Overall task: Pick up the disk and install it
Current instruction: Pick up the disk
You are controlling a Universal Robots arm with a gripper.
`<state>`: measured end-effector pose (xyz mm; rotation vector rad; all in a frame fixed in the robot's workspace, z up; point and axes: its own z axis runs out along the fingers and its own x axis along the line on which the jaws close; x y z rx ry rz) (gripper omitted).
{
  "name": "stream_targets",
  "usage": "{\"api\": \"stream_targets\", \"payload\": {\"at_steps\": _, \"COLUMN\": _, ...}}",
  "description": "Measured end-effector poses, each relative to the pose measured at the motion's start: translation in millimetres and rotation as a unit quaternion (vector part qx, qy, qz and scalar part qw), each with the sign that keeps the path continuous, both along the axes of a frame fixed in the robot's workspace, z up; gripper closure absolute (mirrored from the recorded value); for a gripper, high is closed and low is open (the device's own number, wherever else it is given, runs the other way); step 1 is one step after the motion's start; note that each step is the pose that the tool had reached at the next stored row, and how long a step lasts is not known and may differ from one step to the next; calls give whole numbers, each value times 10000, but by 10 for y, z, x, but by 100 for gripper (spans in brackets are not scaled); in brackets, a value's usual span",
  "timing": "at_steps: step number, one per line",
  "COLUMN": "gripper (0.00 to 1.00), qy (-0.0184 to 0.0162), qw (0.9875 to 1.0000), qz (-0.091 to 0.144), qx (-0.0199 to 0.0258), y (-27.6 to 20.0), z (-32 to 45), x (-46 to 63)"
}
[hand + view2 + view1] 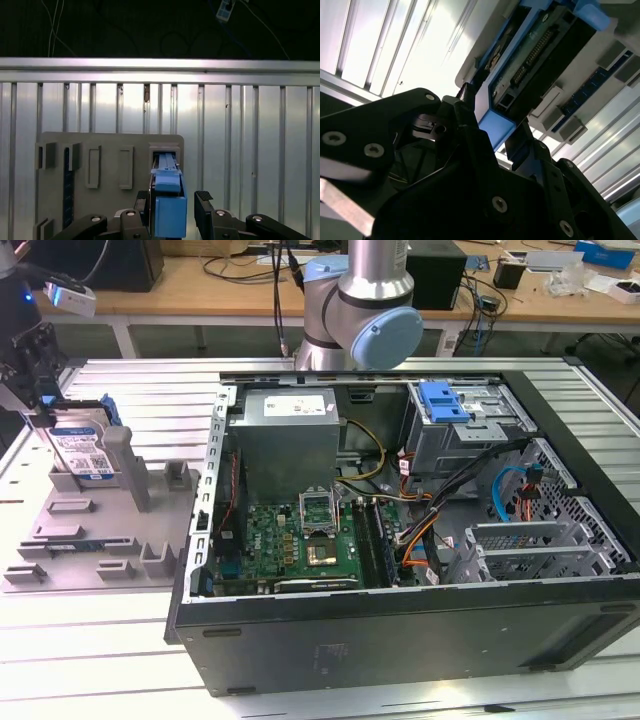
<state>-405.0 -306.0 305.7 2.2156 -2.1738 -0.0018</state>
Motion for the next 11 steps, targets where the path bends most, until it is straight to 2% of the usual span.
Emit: {"api": "stream_targets", "payload": {"at_steps": 11, "gripper": 51, "qy": 0, "qw": 9999, "qz": 126, "qx": -2, "y": -16, "z": -39, "x": 0}}
